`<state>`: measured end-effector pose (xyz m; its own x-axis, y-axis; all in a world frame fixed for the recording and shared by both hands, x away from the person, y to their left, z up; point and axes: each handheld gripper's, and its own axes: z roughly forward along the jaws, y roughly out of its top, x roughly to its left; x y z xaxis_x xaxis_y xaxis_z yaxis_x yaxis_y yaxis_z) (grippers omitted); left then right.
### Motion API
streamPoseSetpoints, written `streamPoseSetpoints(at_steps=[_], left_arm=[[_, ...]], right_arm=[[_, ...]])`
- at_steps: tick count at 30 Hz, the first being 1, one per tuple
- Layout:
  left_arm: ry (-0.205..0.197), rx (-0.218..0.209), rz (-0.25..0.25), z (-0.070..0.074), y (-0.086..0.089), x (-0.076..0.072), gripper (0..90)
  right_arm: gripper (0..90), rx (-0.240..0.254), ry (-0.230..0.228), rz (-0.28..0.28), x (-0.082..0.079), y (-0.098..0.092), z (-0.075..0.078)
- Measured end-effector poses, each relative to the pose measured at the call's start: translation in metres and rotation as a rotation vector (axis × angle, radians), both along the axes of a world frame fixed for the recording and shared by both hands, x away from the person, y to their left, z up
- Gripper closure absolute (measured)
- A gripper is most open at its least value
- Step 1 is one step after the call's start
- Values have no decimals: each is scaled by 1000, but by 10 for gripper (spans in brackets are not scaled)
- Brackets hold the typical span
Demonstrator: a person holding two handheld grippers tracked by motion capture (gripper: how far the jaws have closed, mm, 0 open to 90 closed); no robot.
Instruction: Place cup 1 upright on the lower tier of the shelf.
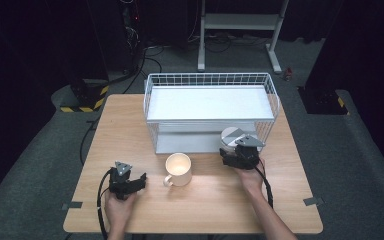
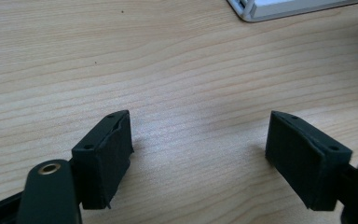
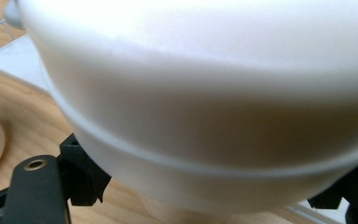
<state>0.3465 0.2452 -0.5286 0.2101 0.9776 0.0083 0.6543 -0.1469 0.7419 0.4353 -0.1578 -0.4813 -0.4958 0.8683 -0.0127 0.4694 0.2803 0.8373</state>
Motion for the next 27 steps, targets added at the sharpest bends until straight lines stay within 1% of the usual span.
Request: streamPoseSetpoints(at_steps=[5, 6, 8, 9, 12, 13, 16, 17, 18, 19, 20, 22, 27], left_arm=[[2, 3, -3, 0, 0, 0, 228], [2, 3, -3, 0, 0, 0, 228], [2, 3, -3, 0, 0, 0, 228], [2, 3, -3, 0, 0, 0, 228], [0, 0, 0, 0, 0, 0, 228], [0, 0, 0, 0, 0, 0, 229], [3, 3, -3, 0, 0, 0, 228], [0, 1, 0, 0, 0, 0, 229], [2, 3, -2, 0, 0, 0, 229], [2, 3, -2, 0, 0, 0, 229], [2, 3, -2, 0, 0, 0, 229], [2, 3, -3, 0, 0, 0, 229], [0, 1, 0, 0, 0, 0, 229]], right_arm=[[189, 7, -2, -18, 7, -2, 0], [189, 11, -2, -32, 10, -4, -2], [189, 3, -1, -43, 13, -5, -4], [189, 7, 7, -49, 13, -5, -5], [189, -1, 2, -53, 15, -7, -6], [189, 3, 5, -62, 15, -6, -7], [189, 1, -2, -66, 17, -6, -9], [189, 10, 2, -72, 18, -6, -10], [189, 0, 5, -77, 20, -5, -9], [189, 0, 5, -77, 20, -5, -9], [189, -22, 2, -72, 22, -3, -8], [189, -28, -5, -71, 24, -1, -8], [188, -4, -1, -75, 28, -2, -10]])
